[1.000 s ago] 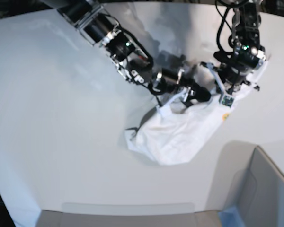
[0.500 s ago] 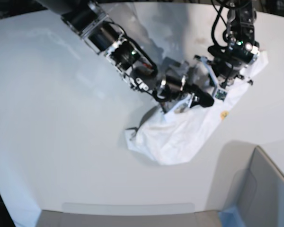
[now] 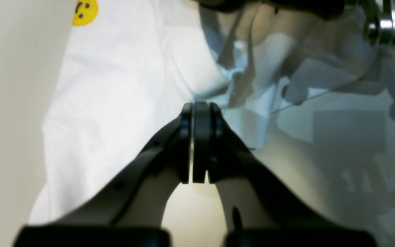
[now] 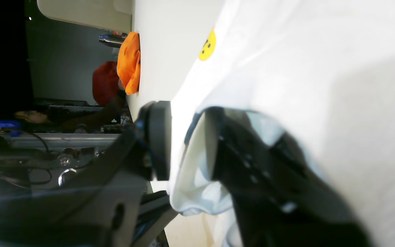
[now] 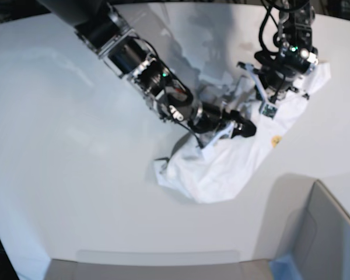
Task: Layout the t-shirt on the table in an organized manner, then fold the t-shirt properly
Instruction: 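Move the right gripper beside the left gripper and grasp the bunched fabric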
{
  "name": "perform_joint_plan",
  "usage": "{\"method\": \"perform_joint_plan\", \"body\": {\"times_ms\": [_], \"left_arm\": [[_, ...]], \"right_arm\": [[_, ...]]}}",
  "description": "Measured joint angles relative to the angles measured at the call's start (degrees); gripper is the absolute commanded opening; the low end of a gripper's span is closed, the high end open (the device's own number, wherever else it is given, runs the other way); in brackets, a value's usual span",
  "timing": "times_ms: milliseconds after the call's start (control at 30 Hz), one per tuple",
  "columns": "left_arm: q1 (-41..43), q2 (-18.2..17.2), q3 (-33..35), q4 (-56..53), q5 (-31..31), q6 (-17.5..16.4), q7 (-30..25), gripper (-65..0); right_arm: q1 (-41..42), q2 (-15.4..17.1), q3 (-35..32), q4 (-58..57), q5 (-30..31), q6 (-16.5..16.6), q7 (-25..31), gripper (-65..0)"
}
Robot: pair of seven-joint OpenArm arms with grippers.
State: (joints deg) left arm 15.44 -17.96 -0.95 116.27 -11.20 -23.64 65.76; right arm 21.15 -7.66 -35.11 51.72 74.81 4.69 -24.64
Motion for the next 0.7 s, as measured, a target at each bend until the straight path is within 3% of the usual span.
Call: {"method": "perform_joint_plan", "body": {"times_ms": [133,233,700], "left_arm": [[0.1,0.0,0.0,0.0,0.0,0.0,-0.1,-65.0],[0.1,0.0,0.0,0.0,0.0,0.0,-0.2,-65.0],[0.1,0.0,-0.2,0.0,-0.2,0.0,-0.2,-65.0]], "right_arm": [[0.3,-0.1,0.0,-1.6,0.1,0.6,0.0,-57.5],[1.5,-0.5,0.0,-3.7,0.2,0.9,-0.1,-65.0],[2.8,1.4,0.0,0.5,-0.9,-0.2,-0.7,-65.0]]}}
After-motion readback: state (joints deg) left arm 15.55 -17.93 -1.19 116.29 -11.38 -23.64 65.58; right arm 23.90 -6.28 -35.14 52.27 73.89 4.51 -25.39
